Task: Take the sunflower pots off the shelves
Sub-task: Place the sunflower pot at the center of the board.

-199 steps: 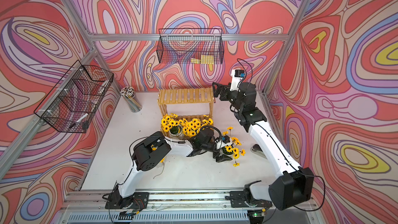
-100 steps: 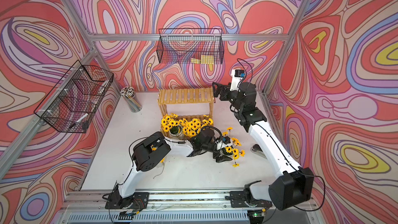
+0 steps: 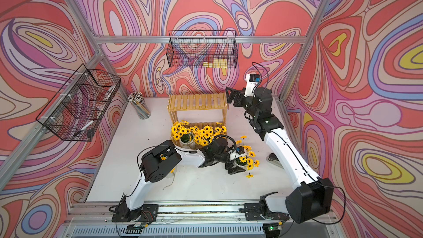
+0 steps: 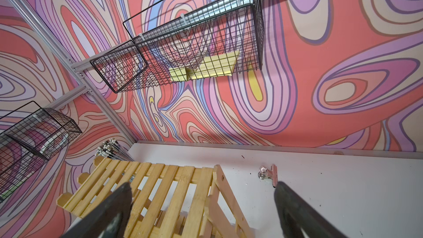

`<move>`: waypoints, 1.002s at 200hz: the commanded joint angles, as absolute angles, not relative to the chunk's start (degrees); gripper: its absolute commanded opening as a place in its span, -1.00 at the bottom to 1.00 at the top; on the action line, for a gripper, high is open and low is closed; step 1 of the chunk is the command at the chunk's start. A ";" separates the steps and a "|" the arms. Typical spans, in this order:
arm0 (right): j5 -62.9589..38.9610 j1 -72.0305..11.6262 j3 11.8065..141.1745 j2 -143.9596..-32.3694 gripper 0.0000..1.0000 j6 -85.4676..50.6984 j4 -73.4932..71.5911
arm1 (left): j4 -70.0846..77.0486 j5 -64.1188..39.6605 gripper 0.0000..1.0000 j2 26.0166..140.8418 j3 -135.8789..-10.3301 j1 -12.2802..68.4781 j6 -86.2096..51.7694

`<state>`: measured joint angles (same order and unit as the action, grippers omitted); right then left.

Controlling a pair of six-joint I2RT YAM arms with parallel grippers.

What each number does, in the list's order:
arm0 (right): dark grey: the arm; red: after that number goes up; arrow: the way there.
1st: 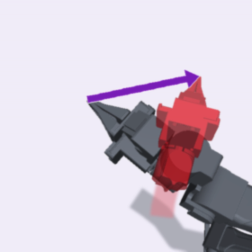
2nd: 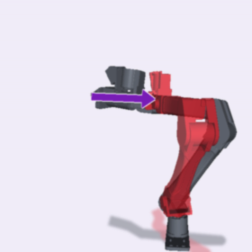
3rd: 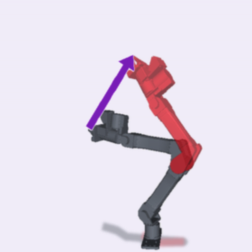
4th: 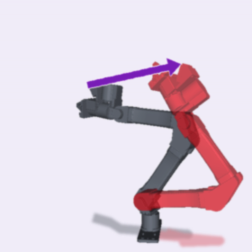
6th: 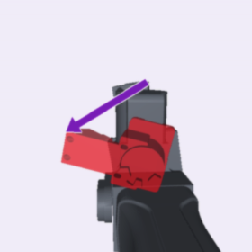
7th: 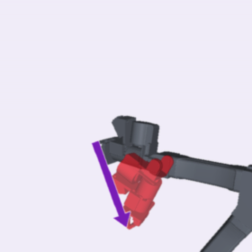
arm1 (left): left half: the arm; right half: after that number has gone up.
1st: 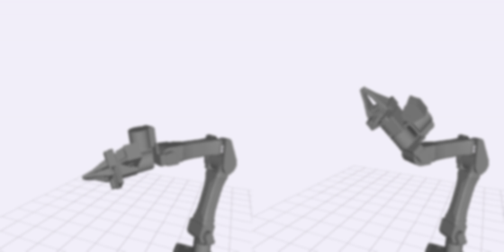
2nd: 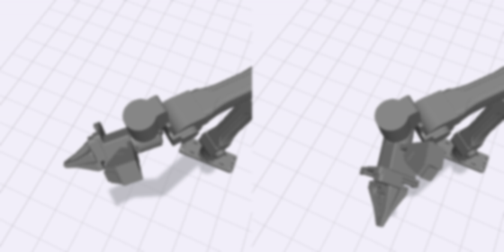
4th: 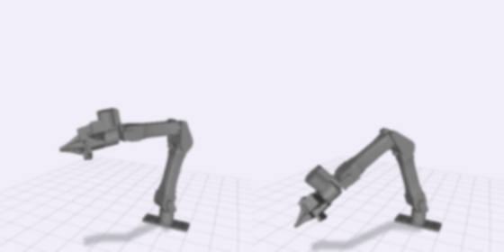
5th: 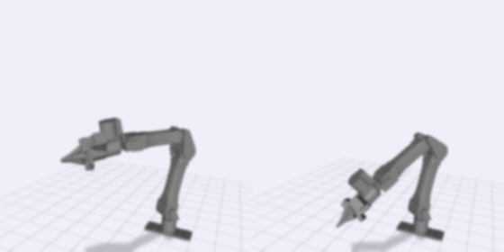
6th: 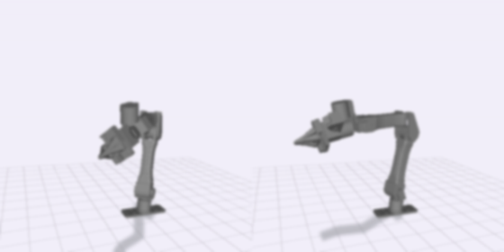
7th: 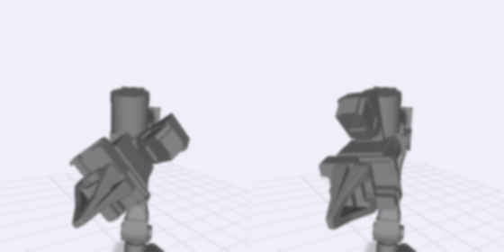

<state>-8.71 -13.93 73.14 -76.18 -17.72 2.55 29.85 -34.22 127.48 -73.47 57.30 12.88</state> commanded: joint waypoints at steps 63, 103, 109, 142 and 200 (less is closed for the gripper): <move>-9.21 -13.72 72.51 -76.27 0.96 -17.80 1.93 | 28.23 -32.00 0.99 123.73 -69.21 57.66 13.49; -10.17 -13.76 71.92 -76.00 0.96 -17.86 1.51 | 31.84 -30.07 0.99 121.88 -66.28 57.66 13.78; -10.44 -13.72 71.81 -75.90 0.96 -17.92 1.30 | 32.79 -29.82 0.99 121.61 -65.67 57.66 13.89; -11.50 -13.73 71.19 -75.58 0.96 -17.71 1.05 | 36.13 -27.89 0.99 119.77 -63.17 57.63 13.49; -13.27 -13.71 67.68 -73.20 0.96 -16.72 -0.61 | 37.55 -26.63 0.99 115.90 -61.22 57.57 14.50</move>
